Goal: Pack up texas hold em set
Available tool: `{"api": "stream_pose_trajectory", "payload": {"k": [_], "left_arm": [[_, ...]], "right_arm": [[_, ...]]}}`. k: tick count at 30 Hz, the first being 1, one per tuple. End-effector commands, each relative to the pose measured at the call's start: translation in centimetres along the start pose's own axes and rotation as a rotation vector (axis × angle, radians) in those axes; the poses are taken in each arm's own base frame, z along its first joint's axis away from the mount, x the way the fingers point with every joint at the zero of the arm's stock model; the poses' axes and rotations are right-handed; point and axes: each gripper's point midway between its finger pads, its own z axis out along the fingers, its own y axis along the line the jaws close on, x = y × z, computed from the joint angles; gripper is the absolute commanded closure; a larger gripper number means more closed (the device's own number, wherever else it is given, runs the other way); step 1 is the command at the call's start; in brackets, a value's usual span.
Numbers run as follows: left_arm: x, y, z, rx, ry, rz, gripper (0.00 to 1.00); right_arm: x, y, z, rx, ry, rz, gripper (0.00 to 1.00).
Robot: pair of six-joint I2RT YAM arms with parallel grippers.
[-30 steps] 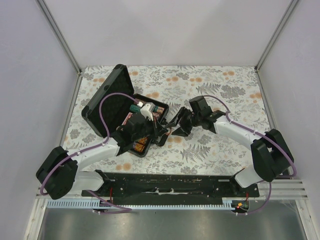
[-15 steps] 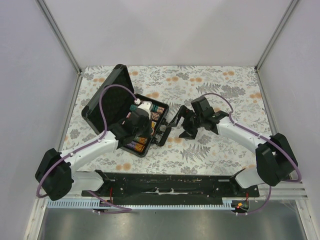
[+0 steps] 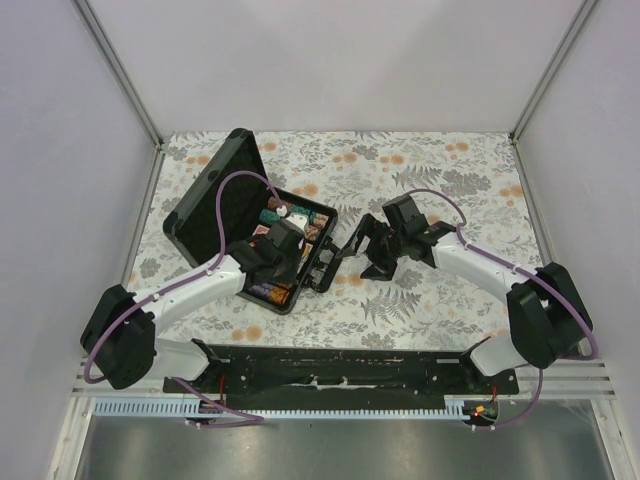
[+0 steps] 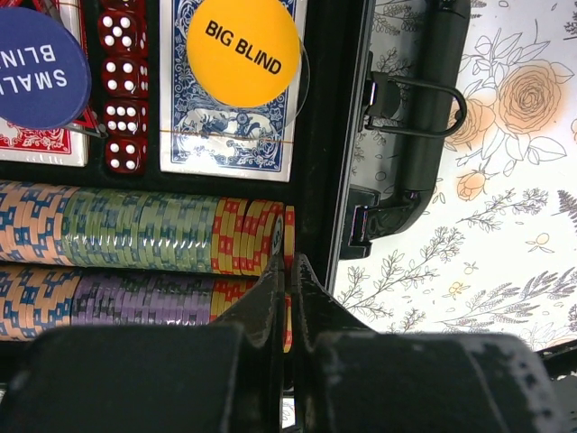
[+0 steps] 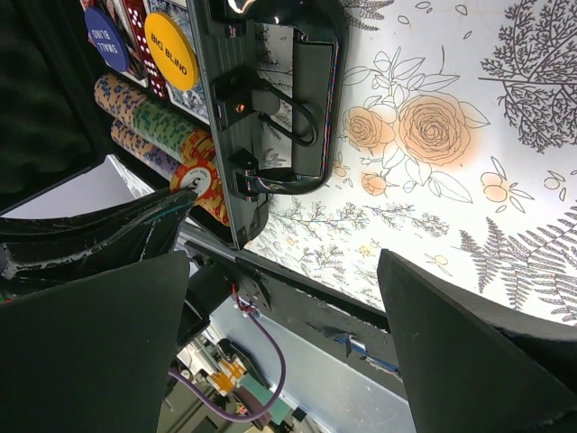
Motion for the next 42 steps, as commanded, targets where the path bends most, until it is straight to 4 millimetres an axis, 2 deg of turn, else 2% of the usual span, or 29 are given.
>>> {"api": "stream_pose_trajectory", "payload": {"k": [1,7,17,24,31,38,42], "left_arm": [[-1.1,0.3,-0.2,-0.028,-0.019,0.038,0.98],[-0.5,1.3,0.4,-0.080,-0.004,0.042,0.97],[-0.4,1.2,0.3,-0.093,-0.011,0.063,0.76],[-1.2,0.8,-0.6,-0.074,-0.049,0.058,0.74],[-3.0,0.7,-2.9,-0.048,-0.139,0.022,0.73],[-5.5,0.5,-6.7,0.006,-0.270,-0.002,0.67],[-6.8,0.7,-9.0,0.019,-0.347,-0.013,0.64]], "right_arm": [[0.1,-0.4,0.3,0.002,0.021,-0.006,0.08],[0.3,-0.6,0.4,0.006,0.029,-0.006,0.08],[0.2,-1.0,0.5,0.008,0.029,0.000,0.08],[0.3,-1.1,0.6,0.009,0.036,0.002,0.08],[0.2,-1.4,0.6,0.021,0.029,-0.025,0.08],[-0.7,-2.2,0.0,0.068,-0.015,-0.097,0.08],[-1.5,-2.4,-1.1,0.097,-0.060,-0.159,0.07]]}}
